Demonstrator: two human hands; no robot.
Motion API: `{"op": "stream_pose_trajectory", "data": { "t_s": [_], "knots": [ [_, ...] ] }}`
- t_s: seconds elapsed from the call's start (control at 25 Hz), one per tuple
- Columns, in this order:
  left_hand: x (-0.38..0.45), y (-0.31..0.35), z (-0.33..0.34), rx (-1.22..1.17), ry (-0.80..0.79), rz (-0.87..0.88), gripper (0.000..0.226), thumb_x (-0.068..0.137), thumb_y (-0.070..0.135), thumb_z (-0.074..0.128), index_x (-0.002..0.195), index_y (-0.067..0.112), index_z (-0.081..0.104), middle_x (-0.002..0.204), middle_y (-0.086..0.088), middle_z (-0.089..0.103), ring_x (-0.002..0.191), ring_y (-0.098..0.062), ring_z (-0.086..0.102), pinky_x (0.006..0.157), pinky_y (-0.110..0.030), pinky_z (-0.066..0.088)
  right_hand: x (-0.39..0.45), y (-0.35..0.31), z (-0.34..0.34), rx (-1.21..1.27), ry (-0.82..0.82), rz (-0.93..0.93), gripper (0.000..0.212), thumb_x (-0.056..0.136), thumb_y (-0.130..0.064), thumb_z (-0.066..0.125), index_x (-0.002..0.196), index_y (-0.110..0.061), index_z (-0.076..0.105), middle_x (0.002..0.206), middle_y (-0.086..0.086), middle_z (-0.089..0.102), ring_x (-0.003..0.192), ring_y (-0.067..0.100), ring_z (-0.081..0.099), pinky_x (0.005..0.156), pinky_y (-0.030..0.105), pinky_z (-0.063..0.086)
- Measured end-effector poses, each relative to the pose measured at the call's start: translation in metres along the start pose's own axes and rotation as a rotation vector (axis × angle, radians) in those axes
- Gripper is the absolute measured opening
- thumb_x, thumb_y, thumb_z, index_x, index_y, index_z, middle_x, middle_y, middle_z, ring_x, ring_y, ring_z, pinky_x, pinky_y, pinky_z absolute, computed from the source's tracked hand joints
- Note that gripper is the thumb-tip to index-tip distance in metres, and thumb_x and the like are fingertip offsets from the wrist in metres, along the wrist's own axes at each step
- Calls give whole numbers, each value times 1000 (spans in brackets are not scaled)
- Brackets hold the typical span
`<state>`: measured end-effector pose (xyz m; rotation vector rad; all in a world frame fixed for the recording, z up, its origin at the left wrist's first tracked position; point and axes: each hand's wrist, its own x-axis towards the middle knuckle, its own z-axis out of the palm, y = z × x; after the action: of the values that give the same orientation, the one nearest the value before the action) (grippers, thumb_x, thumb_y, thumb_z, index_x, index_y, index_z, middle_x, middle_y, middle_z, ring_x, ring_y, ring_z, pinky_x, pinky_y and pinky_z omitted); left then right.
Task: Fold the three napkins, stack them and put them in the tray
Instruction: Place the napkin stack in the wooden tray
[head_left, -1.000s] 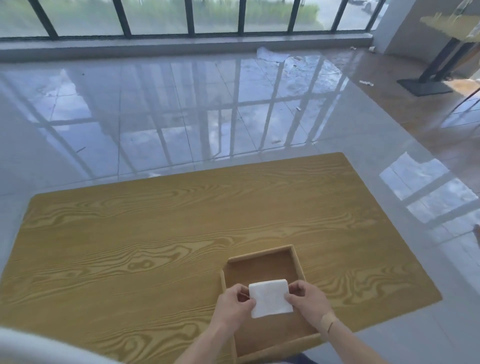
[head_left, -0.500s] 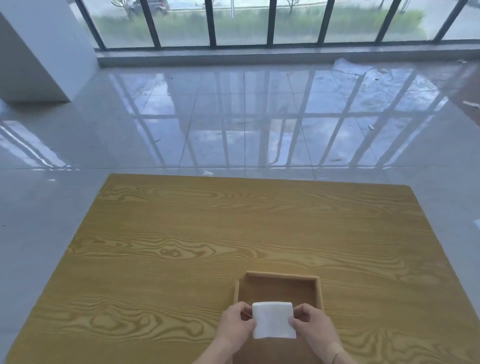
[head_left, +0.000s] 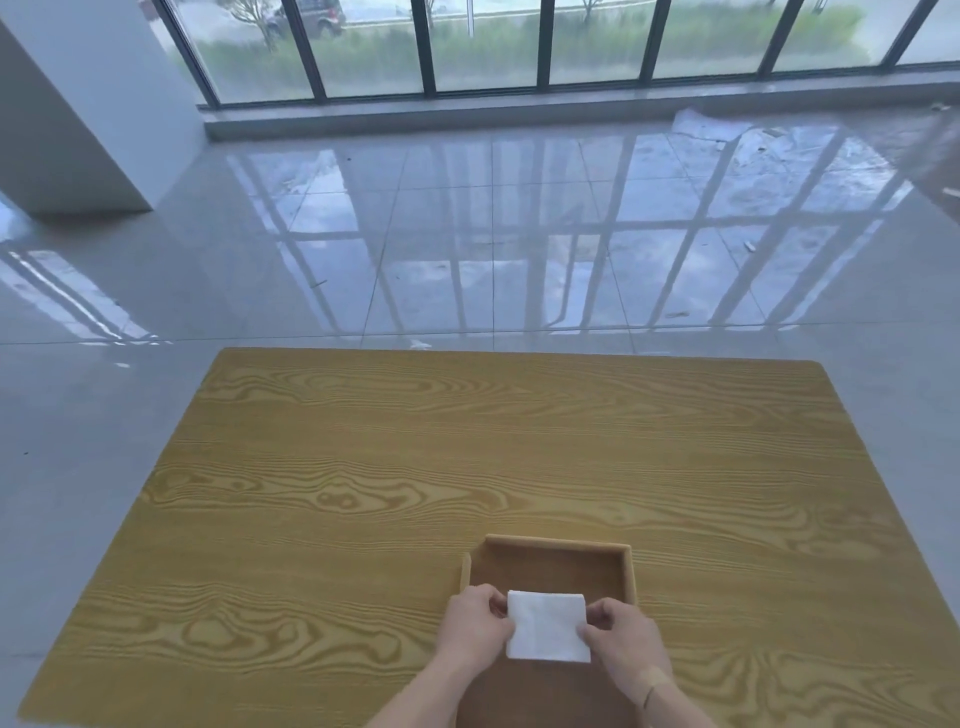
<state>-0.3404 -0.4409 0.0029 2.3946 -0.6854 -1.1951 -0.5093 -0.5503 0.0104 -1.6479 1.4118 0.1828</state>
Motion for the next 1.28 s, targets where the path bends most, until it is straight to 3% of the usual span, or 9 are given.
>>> {"op": "stream_pose_trajectory", "data": {
  "t_s": [0.24,0.64,0.76,0.88,0.92,1.0,1.04,1.12,1.28],
  "knots": [
    [4,0,4,104,7,-16,14,73,19,60,86,25,65,92,8,70,87,-13,66,78,-32,56,-3,1,8,-43,28,36,4,77,-26,68,79,-29,68,82,-11,70,83,12,64,74,28,51],
    [-2,-1,8,182,63,20,12,80,25,57,91,25,53,88,8,69,83,-17,65,70,-34,53,-1,7,14,-44,113,-16,9,78,-28,68,85,-30,64,74,-15,66,77,12,62,73,28,50],
    [-3,-8,5,321,127,168,18,83,36,56,97,29,49,96,12,60,93,-15,58,73,-32,47,-2,14,15,-182,190,-159,20,80,-37,66,97,-35,56,83,-15,64,80,11,61,69,30,50],
    [-2,-23,-1,616,116,426,48,80,54,51,123,33,44,121,10,47,119,-16,41,95,-31,36,-1,28,12,-502,271,-467,50,69,-50,75,112,-34,58,108,-15,61,104,16,60,77,31,52],
    [-1,-27,-3,680,91,476,60,77,58,51,130,33,40,128,8,42,125,-19,33,103,-34,29,0,32,12,-586,251,-509,64,63,-55,77,120,-32,58,121,-12,58,119,21,54,89,37,50],
    [0,-30,-6,768,39,512,78,73,63,54,140,31,29,140,3,29,135,-25,18,114,-43,14,3,39,11,-735,172,-484,87,62,-65,71,137,-33,44,148,-5,39,143,30,24,115,51,24],
    [1,-31,-5,807,23,511,85,73,65,56,142,30,24,144,0,24,138,-28,12,116,-47,7,6,41,12,-778,136,-458,93,63,-68,68,143,-34,33,155,-4,26,147,31,8,118,55,8],
    [0,-30,-1,876,15,499,91,74,65,60,145,28,18,148,-2,17,141,-31,4,117,-52,-1,9,43,15,-838,102,-434,99,67,-70,64,148,-36,18,160,-3,9,146,31,-11,116,58,-8],
    [-1,-26,5,919,33,472,85,77,57,61,144,25,20,149,-5,20,141,-32,6,117,-53,0,9,41,16,-874,122,-417,94,73,-64,64,147,-35,15,161,-1,3,145,32,-19,115,60,-13]
  ]
}}
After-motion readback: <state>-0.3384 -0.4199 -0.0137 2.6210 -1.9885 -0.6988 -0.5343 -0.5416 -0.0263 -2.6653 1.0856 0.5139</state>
